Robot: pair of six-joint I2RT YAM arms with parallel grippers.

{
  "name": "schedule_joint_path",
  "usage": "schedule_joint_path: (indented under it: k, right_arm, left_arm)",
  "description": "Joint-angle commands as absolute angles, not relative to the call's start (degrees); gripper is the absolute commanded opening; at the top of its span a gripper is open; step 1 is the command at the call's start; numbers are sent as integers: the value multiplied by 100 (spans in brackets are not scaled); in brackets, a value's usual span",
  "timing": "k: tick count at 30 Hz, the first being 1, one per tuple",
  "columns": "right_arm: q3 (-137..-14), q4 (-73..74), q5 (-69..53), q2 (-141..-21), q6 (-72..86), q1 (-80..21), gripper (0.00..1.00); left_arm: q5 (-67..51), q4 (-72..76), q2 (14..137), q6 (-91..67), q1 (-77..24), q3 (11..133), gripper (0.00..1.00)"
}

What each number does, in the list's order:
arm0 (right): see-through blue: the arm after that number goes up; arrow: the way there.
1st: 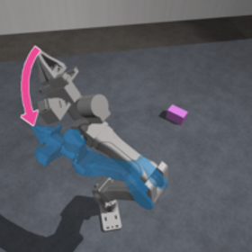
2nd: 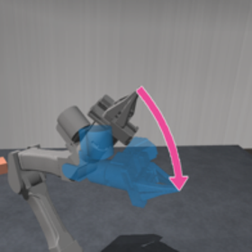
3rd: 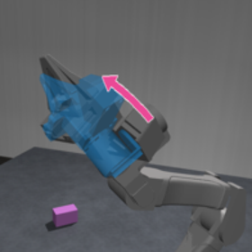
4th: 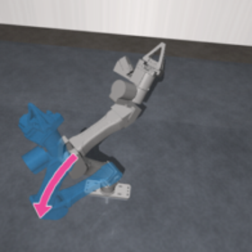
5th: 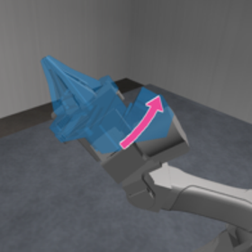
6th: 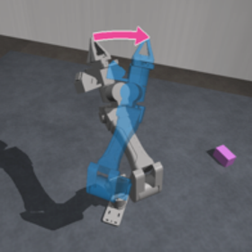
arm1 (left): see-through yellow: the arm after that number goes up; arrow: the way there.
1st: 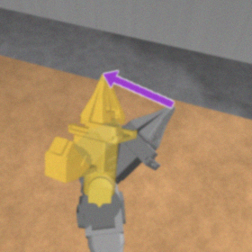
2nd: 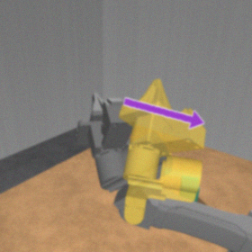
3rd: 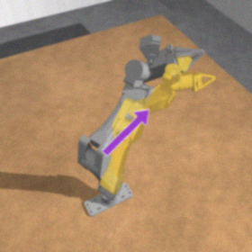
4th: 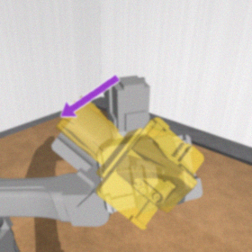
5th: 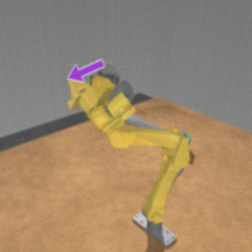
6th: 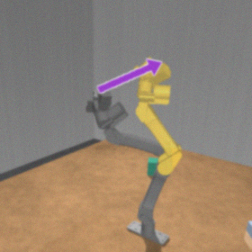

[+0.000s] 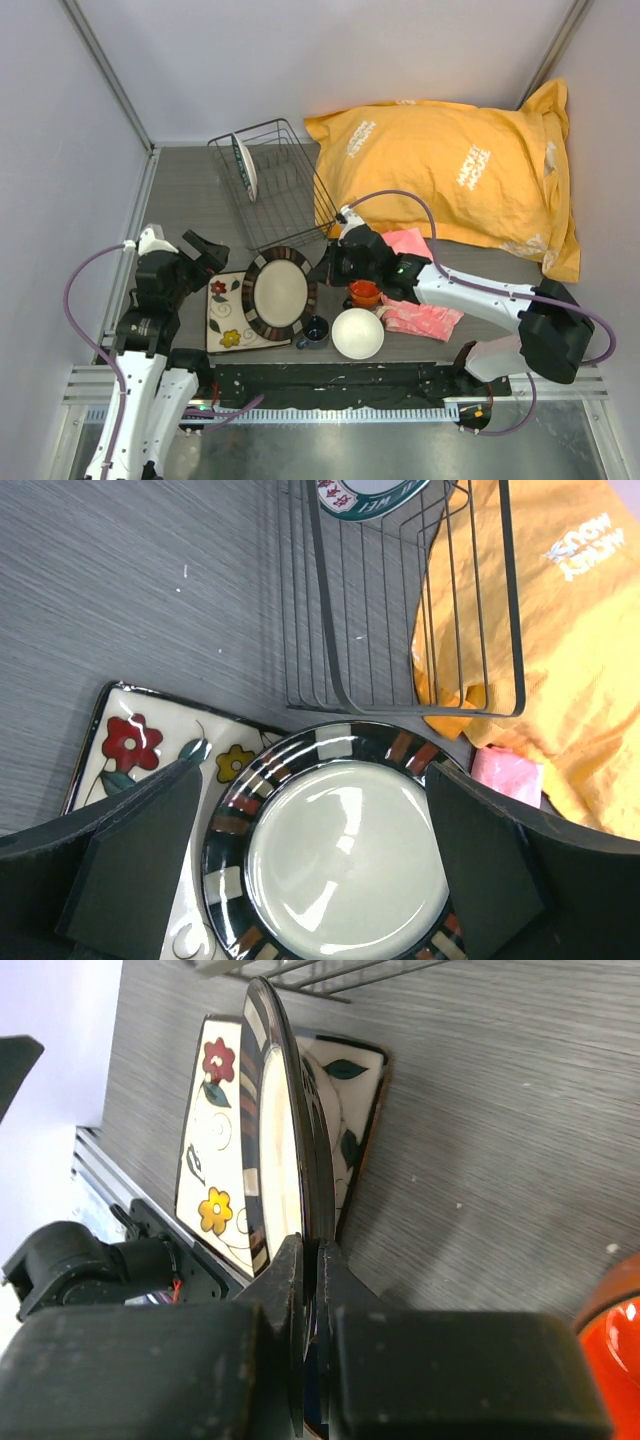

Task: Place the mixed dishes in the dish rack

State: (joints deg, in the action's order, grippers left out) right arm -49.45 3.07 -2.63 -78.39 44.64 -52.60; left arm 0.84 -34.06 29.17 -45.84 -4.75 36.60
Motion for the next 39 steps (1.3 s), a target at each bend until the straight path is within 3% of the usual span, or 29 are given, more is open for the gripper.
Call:
schedule_joint_path:
  k: [1,11,25,39]
  right_arm:
    - [-4861,-1123,-1053,-7427,5026,-4818,1]
    - [-4509,-2776,-2232,-7673,6108,-4140,1]
    - [-4333,-2900,-2584,-7269,6416,-3656,1]
    - [-3955,-4209,-3085,-7576,7321,-3533,1]
  left_arm:
    - [35,-2962,2980,-4579,-475,3692,100]
    - [-448,-2488,2804,-4843,-475,3165,100]
    - [-1020,-1564,2751,-5476,-466,2153,100]
    - [-1555,-335,2935,-6117,-475,1784,90]
